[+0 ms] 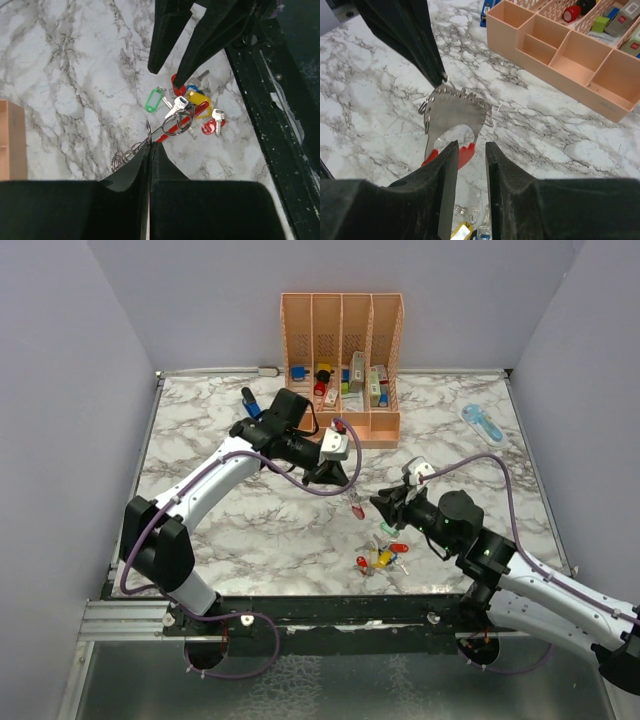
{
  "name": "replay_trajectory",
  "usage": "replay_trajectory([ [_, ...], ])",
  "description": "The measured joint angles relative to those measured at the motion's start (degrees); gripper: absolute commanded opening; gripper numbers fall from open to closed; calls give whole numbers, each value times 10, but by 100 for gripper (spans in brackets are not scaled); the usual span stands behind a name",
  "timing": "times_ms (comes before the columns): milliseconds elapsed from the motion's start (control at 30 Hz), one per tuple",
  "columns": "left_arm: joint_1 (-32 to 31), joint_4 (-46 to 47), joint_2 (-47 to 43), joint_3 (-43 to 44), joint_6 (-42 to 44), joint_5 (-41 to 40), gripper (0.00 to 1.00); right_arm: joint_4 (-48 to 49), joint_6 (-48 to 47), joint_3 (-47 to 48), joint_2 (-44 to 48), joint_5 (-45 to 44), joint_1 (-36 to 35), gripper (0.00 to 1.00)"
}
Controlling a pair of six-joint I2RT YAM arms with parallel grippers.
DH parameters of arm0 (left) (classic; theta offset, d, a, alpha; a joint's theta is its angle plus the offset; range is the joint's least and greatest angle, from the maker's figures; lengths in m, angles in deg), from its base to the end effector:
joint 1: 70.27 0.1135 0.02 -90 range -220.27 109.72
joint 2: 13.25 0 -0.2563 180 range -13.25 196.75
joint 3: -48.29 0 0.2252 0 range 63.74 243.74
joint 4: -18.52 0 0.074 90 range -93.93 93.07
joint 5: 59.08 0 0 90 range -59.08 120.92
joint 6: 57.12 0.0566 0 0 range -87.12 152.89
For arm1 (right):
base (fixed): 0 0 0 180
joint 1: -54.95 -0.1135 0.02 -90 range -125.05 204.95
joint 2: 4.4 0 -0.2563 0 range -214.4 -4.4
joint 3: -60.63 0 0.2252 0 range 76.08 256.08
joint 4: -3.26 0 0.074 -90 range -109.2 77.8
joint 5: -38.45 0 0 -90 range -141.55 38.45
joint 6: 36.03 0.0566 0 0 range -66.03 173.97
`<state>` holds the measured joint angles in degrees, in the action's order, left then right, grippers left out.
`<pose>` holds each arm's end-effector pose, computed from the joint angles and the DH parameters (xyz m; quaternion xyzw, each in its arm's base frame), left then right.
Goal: Put the keys on the keyring
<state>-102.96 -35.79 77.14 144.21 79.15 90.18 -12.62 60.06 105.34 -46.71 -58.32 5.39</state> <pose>0.2378 -0.2104 0.3141 0.6516 0.5173 -0.4233 0.3585 0.1232 0.1343 0.2651 -0.2563 0.7417 0.2475 0.5683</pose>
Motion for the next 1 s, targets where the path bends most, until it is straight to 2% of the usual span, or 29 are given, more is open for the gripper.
replay_trajectory([
  [300, 6, 26, -10, -51, -33, 70, 0, 41, -22, 0, 6, 0, 0, 25],
  [533, 9, 101, -23, -95, -93, 106, 0, 63, -28, 12, -28, 32, 0, 26],
  [1000, 9, 170, -24, -119, -149, 121, 0, 65, -34, 26, -39, 101, 0, 30],
])
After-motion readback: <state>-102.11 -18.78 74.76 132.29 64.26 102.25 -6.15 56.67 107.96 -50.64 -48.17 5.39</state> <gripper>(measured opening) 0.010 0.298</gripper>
